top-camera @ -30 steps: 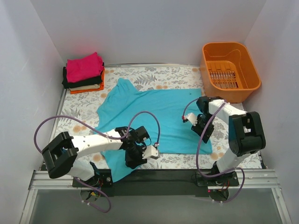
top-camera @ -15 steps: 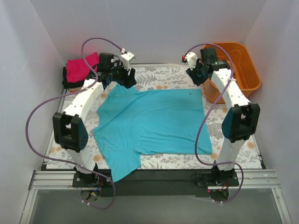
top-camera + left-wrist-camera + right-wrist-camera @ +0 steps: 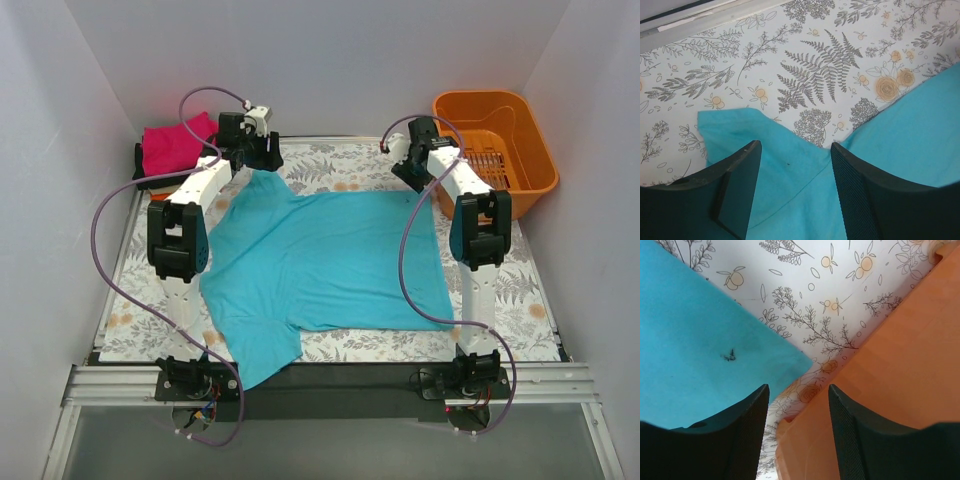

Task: Fold and stack the t-shirts
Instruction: Flatten the tshirt out, then fold the tshirt

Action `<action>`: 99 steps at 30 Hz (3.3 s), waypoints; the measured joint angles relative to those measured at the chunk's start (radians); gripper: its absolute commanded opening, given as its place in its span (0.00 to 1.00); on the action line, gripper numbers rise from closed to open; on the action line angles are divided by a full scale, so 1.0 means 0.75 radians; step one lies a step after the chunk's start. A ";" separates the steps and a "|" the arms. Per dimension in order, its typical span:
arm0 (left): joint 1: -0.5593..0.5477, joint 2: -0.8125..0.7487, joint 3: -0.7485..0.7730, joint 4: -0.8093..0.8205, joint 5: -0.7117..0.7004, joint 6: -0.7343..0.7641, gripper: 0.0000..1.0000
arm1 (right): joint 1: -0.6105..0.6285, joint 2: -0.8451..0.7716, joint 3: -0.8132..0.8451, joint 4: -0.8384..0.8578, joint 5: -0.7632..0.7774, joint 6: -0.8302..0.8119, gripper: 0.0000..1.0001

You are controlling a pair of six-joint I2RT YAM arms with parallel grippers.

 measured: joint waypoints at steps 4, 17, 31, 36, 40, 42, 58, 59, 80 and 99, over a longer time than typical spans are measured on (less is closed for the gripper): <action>0.003 0.003 0.000 0.034 -0.004 -0.014 0.55 | -0.012 0.000 -0.038 0.014 -0.001 -0.081 0.50; 0.028 0.021 0.025 0.117 -0.035 -0.041 0.56 | -0.037 0.080 -0.058 -0.016 -0.120 -0.155 0.34; 0.044 0.033 0.026 0.138 -0.015 -0.054 0.56 | 0.006 -0.008 -0.163 -0.174 -0.390 -0.196 0.44; 0.043 0.103 0.101 0.145 -0.013 -0.053 0.57 | 0.006 0.057 -0.034 -0.220 -0.372 -0.120 0.55; 0.043 0.229 0.209 0.142 -0.046 -0.048 0.57 | -0.002 0.084 -0.006 -0.214 -0.342 -0.088 0.54; 0.043 0.297 0.260 0.122 -0.079 -0.044 0.56 | -0.006 0.084 -0.007 -0.217 -0.339 -0.074 0.48; 0.043 0.465 0.294 0.075 -0.248 0.009 0.49 | 0.003 0.084 -0.019 -0.227 -0.298 -0.068 0.01; 0.043 0.459 0.282 0.078 -0.247 0.011 0.45 | 0.003 0.084 -0.019 -0.227 -0.298 -0.069 0.01; 0.121 0.256 0.213 -0.035 -0.023 0.003 0.00 | 0.001 0.023 -0.017 -0.239 -0.273 -0.101 0.01; 0.191 -0.557 -0.686 -0.035 0.240 0.248 0.00 | -0.031 -0.346 -0.528 -0.139 -0.352 -0.292 0.01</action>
